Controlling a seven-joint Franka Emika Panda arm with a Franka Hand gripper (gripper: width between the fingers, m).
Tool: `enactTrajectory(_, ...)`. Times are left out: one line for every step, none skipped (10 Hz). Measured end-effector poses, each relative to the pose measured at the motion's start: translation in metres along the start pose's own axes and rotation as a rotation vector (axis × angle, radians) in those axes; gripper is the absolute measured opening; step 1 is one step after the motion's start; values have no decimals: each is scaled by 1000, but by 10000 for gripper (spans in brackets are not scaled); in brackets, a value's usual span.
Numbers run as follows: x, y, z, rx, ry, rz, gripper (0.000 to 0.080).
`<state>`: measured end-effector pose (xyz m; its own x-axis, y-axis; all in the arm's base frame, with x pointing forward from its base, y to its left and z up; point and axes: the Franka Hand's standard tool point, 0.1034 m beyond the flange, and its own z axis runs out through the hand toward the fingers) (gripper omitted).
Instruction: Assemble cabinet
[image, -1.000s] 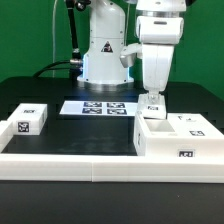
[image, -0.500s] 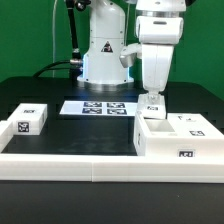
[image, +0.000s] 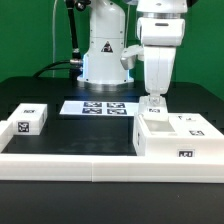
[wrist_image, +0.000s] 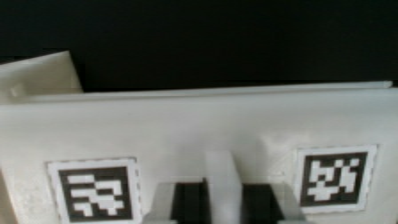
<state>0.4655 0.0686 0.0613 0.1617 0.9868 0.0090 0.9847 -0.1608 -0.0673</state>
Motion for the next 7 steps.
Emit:
enactTrajectory(1, 3, 0, -2, 2, -17, 70)
enactTrajectory(0, 5, 0, -3, 3, -41, 70)
enactTrajectory(1, 8, 0, -5, 2, -57, 70)
enactTrajectory(1, 8, 0, -6, -3, -68, 70)
enactTrajectory(1, 8, 1, -19, -1, -75, 70)
enactTrajectory(1, 8, 1, -21, 0, -73, 70)
enactTrajectory(1, 8, 1, -21, 0, -73, 70)
